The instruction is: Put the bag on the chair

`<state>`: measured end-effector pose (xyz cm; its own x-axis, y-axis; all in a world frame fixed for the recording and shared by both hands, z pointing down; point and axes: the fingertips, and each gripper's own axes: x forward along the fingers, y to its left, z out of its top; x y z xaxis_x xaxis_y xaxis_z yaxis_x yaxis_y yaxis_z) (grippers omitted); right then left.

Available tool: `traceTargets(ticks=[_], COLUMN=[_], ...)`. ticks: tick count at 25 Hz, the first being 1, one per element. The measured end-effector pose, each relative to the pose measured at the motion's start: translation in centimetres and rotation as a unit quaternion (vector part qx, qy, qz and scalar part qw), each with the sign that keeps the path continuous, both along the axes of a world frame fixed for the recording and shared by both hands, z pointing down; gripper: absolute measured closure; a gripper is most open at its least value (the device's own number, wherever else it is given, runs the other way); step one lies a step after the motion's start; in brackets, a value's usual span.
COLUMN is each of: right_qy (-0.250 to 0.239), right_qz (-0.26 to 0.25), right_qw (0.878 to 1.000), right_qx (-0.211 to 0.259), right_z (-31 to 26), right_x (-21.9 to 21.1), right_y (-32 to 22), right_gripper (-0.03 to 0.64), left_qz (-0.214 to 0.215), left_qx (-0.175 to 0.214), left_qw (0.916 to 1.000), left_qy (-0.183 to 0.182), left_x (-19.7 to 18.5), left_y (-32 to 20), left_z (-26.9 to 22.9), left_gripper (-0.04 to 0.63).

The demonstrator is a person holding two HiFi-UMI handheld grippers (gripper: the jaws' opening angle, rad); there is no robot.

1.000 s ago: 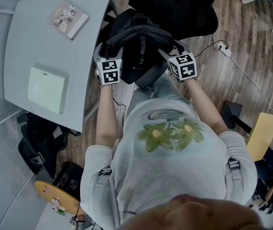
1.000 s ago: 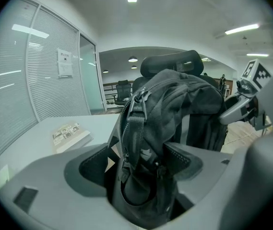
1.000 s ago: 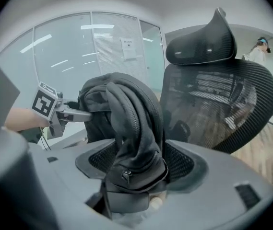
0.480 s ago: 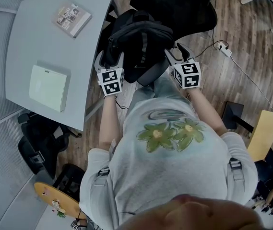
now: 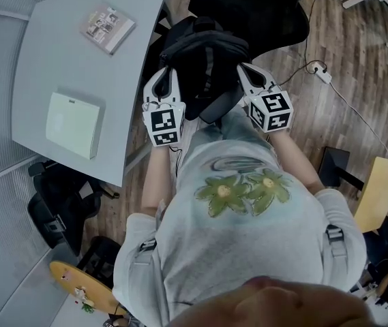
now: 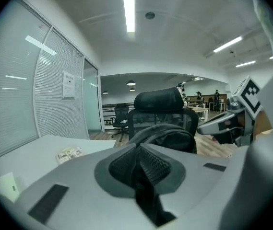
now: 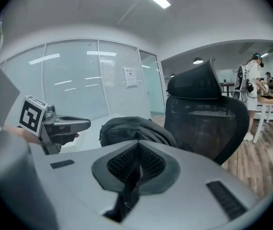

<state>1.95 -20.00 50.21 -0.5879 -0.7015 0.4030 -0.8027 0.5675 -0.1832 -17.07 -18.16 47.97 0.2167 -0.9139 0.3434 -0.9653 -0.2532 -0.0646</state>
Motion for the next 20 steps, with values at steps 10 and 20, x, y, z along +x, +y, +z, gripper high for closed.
traceTargets(ticks=[10,20], right_qy=[-0.033,-0.028], right_qz=[-0.053,-0.074], right_qw=[0.998,0.996], right_qx=[0.018,0.031], right_z=[-2.5,-3.9], right_x=[-4.0,-4.9], right_y=[1.0,1.1], right_gripper=[0.607,0.607], left_qz=[0.083,0.106], left_qx=[-0.012,-0.016], left_qw=[0.9959,0.9929], left_qy=[0.034,0.053], left_x=[6.0,8.6], left_y=[0.0,-1.4], left_z=[-0.6,-1.4], left_gripper=[0.581,0.581])
